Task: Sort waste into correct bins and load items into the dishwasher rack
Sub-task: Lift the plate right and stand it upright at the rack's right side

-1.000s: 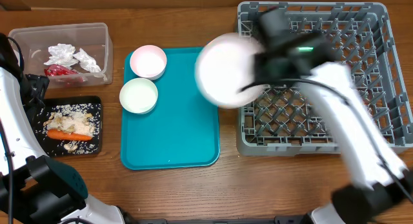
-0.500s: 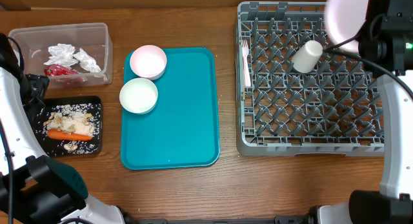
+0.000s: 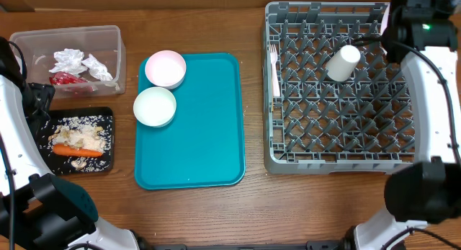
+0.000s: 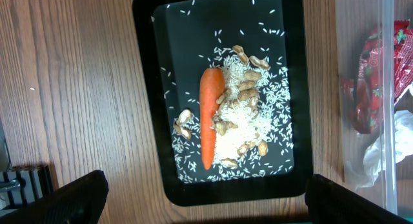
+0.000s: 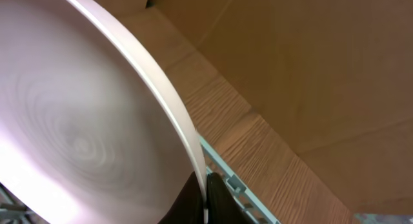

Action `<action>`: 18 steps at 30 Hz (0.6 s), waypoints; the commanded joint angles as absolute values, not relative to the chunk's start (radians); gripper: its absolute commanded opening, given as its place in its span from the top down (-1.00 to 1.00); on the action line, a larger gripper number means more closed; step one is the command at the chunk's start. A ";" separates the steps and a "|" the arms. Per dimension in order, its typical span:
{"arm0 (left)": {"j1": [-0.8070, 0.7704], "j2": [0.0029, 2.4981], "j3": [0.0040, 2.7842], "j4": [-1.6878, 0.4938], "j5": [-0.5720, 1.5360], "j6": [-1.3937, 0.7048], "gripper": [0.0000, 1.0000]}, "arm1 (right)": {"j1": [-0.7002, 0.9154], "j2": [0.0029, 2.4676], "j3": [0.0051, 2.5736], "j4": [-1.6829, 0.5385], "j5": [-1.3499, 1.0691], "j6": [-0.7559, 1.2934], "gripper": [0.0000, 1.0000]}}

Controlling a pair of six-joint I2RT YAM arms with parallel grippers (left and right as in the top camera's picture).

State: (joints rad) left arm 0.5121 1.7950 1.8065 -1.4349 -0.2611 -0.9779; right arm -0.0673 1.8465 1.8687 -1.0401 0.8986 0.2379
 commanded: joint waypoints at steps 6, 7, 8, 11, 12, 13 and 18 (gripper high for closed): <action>0.508 1.778 1.802 -1.435 -0.261 -0.999 -1.00 | -0.068 1.886 1.864 -1.041 0.866 0.235 0.92; 0.508 1.778 1.802 -1.435 -0.261 -0.999 -0.99 | -0.068 1.888 1.864 -1.042 0.859 0.235 0.92; 0.508 1.778 1.802 -1.435 -0.261 -0.999 -1.00 | -0.068 1.892 1.864 -1.042 0.859 0.235 0.92; 0.508 1.778 1.802 -1.435 -0.261 -0.999 -1.00 | -0.068 1.910 1.864 -1.040 0.863 0.235 0.92; 0.508 1.778 1.802 -1.435 -0.261 -0.999 -1.00 | -0.068 1.918 1.864 -1.039 0.864 0.235 0.92; 0.508 1.778 1.802 -1.435 -0.261 -0.999 -1.00 | -0.068 1.927 1.864 -1.036 0.870 0.235 0.92; 0.508 1.778 1.802 -1.435 -0.261 -0.999 -1.00 | -0.068 1.976 1.864 -1.022 0.948 0.234 0.92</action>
